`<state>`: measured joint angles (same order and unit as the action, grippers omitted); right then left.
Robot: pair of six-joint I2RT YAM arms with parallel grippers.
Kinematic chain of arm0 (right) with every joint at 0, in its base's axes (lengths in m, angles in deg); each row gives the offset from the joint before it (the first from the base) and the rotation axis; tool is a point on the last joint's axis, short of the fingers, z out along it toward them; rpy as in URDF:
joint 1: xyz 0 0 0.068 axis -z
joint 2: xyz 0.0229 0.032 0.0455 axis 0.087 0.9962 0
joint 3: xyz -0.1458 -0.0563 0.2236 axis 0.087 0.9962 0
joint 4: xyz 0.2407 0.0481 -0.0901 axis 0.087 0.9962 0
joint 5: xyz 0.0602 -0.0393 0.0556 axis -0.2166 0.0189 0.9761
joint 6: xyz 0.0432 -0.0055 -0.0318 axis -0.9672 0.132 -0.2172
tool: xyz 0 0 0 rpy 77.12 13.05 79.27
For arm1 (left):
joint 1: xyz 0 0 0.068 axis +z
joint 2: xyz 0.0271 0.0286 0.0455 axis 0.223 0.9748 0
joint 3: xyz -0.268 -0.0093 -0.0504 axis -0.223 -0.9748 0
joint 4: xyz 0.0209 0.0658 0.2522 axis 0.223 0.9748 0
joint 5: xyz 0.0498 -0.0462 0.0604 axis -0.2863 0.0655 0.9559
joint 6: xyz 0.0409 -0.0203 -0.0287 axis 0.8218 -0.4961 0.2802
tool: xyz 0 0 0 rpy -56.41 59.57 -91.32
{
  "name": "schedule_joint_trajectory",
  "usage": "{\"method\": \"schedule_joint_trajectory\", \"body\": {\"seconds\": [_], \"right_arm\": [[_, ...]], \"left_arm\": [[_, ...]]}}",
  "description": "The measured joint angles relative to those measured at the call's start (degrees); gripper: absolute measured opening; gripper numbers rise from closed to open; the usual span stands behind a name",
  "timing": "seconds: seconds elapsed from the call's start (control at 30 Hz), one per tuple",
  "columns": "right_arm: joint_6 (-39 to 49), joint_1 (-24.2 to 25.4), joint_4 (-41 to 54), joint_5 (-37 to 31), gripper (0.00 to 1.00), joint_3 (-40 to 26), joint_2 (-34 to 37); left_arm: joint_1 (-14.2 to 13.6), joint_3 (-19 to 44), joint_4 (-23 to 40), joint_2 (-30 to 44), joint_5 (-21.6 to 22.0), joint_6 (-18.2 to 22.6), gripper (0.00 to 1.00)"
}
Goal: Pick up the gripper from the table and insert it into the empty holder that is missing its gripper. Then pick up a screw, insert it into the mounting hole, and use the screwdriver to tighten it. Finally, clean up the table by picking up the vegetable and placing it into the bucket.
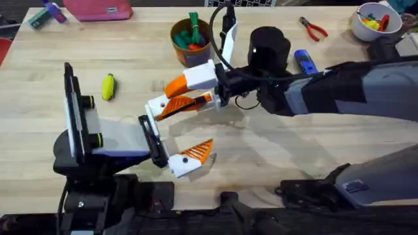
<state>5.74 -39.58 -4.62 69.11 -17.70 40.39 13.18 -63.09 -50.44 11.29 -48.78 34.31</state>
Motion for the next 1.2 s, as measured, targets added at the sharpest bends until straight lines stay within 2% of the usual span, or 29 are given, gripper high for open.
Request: {"method": "schedule_joint_trajectory", "body": {"seconds": [0.2, 0.3, 0.67, 0.77, 0.87, 0.97, 1.2], "right_arm": [[0.6, 0.2, 0.5, -1.1, 0.989, 0.0, -0.3], [2.9, 0.8, 5.8, -2.5, 0.99, 0.0, -2.7], [23.2, 8.3, 48.9, -12.4, 0.991, -0.3, -25.4], [29.5, 11.0, 63.6, -16.5, 0.991, -1.7, -32.1], [36.3, 12.9, 79.9, -22.4, 0.992, -6.4, -35.8], [42.8, 13.1, 93.4, -29.3, 0.992, -13.9, -35.8], [52.7, 12.4, 110.7, -45.2, 0.992, -29.5, -30.0]], "left_arm": [[0.0, 0.0, 0.0, 0.0, 0.0, 0.0, 0.97], [0.0, 0.0, 0.0, 0.0, 0.0, 0.0, 0.971], [0.0, 0.0, 0.0, 0.0, -0.2, 0.0, 0.97], [0.0, 0.0, 0.0, 0.0, -0.2, 0.0, 0.97], [0.0, 0.0, 0.0, 0.0, -0.2, 0.0, 0.971], [0.0, 0.0, 0.0, 0.0, -0.2, 0.0, 0.97], [0.0, 0.0, 0.0, 0.0, -0.2, 0.0, 0.97]]}}
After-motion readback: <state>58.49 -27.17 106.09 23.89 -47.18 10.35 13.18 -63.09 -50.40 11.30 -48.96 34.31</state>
